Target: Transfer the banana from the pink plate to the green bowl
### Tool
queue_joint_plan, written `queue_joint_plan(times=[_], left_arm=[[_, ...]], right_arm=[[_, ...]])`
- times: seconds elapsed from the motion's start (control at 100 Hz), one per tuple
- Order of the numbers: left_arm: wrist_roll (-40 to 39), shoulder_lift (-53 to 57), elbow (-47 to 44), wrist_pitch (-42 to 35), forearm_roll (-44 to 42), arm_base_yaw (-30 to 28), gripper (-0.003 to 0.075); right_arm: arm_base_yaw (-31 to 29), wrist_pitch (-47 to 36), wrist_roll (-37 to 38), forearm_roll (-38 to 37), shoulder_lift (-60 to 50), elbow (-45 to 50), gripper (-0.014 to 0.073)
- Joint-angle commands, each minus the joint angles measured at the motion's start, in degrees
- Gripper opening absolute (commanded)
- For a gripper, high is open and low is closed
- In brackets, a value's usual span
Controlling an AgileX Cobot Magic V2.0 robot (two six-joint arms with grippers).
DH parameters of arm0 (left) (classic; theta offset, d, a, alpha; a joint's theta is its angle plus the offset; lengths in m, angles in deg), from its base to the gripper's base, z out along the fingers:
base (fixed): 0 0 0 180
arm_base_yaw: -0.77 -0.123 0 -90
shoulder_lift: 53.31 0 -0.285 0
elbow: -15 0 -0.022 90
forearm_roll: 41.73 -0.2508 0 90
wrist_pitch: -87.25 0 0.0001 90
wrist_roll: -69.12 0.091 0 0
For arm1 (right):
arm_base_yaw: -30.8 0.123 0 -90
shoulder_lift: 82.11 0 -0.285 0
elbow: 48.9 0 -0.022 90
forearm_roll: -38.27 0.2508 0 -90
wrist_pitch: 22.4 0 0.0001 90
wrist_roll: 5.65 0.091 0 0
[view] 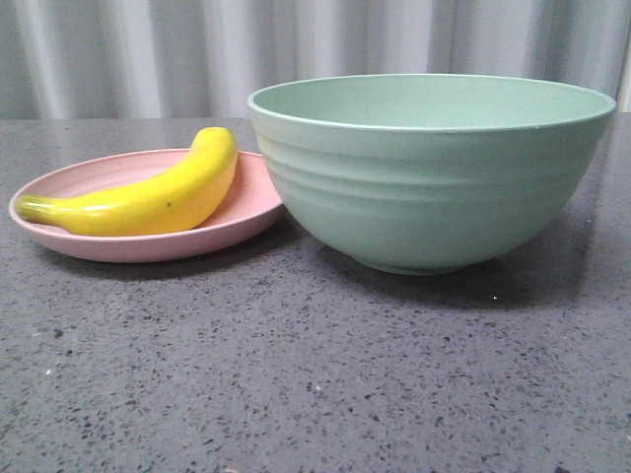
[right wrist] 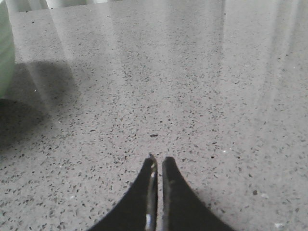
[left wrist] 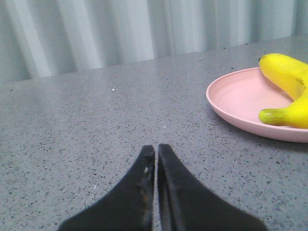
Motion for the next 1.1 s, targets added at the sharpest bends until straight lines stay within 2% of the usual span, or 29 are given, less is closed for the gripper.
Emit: queue_joint_plan(times=[0.0, 0.5, 0.67, 0.91, 1.09], left_arm=[[-0.43, 1.64, -0.35, -5.2, 0.51, 0.03, -0.002], [-0.43, 1.64, -0.35, -8.6, 1.38, -0.06, -0.002], [-0.43, 1.64, 0.05, -13.0, 4.79, -0.06, -0.002], [-0.43, -1.87, 5.63, -8.6, 8.8, -0.06, -0.0021], [-0.43, -10.47, 11.6, -8.17, 8.93, -0.06, -0.002]], right_arm=[[-0.11, -3.4, -0.21, -0.59, -1.05, 1.34, -0.0064], [-0.11, -12.5, -0.21, -0.61, -1.05, 1.34, -0.006], [-0.11, -17.48, -0.21, -0.61, -1.05, 1.04, -0.0061], [-0.11, -10.98, -0.21, -0.2, 0.34, -5.03, -0.0062], [-0.11, -4.11, -0.21, -0.1, 9.7, -12.03, -0.0061]])
